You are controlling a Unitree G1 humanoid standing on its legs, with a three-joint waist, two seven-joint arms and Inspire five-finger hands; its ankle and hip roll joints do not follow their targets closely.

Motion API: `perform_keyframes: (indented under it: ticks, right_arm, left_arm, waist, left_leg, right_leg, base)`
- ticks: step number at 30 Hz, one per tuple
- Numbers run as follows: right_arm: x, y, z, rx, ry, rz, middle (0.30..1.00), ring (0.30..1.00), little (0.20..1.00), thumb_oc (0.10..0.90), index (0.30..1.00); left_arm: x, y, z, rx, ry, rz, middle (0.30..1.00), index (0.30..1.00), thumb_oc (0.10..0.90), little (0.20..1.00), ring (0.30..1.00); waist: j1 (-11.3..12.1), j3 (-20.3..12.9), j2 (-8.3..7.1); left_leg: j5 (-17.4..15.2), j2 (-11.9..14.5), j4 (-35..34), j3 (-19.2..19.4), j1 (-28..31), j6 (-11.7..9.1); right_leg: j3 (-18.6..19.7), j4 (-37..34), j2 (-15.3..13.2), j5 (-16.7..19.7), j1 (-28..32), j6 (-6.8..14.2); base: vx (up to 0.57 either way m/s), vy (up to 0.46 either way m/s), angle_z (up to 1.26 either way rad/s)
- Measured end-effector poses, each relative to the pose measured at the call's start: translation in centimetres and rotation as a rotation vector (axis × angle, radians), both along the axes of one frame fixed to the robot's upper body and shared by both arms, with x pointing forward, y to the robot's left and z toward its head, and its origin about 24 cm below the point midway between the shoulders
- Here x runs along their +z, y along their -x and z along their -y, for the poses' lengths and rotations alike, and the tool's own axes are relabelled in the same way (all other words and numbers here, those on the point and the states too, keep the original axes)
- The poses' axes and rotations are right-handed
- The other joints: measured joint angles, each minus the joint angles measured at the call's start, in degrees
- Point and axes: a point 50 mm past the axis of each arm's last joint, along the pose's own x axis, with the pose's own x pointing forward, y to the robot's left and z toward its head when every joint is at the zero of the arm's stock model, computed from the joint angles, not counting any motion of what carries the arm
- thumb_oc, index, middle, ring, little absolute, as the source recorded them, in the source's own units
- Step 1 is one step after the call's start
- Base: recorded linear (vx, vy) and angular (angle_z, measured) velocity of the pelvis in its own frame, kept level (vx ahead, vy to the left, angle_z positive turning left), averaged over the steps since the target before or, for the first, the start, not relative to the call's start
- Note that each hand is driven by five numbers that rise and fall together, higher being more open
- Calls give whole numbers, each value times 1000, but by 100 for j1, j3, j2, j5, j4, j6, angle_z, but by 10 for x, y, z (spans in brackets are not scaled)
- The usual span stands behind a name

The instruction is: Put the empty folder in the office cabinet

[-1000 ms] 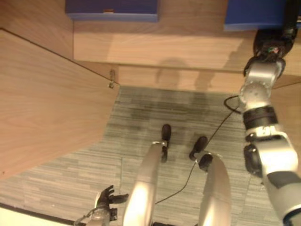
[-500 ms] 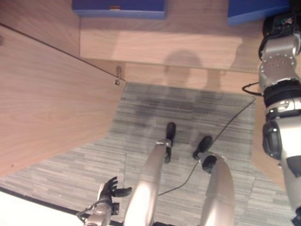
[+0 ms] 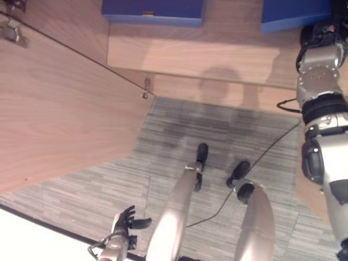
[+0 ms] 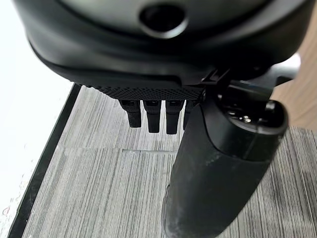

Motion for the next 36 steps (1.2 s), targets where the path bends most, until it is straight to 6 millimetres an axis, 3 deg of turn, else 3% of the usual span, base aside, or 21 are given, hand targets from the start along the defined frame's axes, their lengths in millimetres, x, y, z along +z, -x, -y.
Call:
perform_keyframes:
  ticks: [9, 13, 15, 21, 26, 36]
  right_arm:
    - [-13, -8, -4, 44, 230, -117, 900, 900, 900, 800, 900]
    - [-17, -9, -2, 40, 434, -184, 900, 900, 900, 800, 900]
    - [-21, -10, 1, 47, 585, -246, 900, 900, 900, 800, 900]
    - [-44, -16, -8, 102, 1152, -460, 900, 900, 900, 800, 900]
    - [-48, -16, -10, 139, 1286, -493, 900, 900, 900, 800, 900]
    - [-53, -17, -18, 206, 1329, -479, 900, 900, 900, 800, 900]
  left_arm:
    - [-1, 1, -1, -5, -5, -8, 900, 900, 800, 900, 900]
    - [-1, 1, 0, -18, 10, -11, 900, 900, 800, 900, 900]
    - [-2, 2, 0, -36, 18, -21, 900, 900, 800, 900, 900]
    - [-7, 11, -5, -78, 11, -71, 900, 900, 800, 900, 900]
    - [-7, 11, -4, -118, 11, -76, 900, 900, 800, 900, 900]
    - [-6, 10, -7, -135, 11, -71, 900, 900, 800, 900, 900]
  waist:
    - [-38, -37, 49]
    - [-45, -52, 50]
    - [-63, -79, 33]
    - [-171, -515, -218]
    - [-175, -521, -234]
    - [-197, -513, -247]
  left_leg:
    - [74, 15, -115, -6, 80, 28]
    - [125, 21, -205, 13, 109, 27]
    - [142, 29, -267, 19, 158, 53]
    - [303, 41, -657, 36, 305, 3]
    - [398, 34, -989, 51, 573, 4]
    - [479, 39, -1294, 110, 863, 30]
  right_leg:
    - [-17, -188, 47, 146, 97, 54]
    - [-14, -304, 64, 196, 127, 91]
    - [-14, -383, 80, 242, 175, 110]
    - [-20, -773, 174, 416, 297, 171]
    - [-36, -1072, 217, 508, 533, 205]
    - [-25, -1312, 271, 604, 753, 220]
  base:
    - [-21, 8, -2]
    - [-19, 2, -4]
    - [-29, 9, -3]
    - [-18, -6, -5]
    - [1, 2, -1]
    - [3, -1, -2]
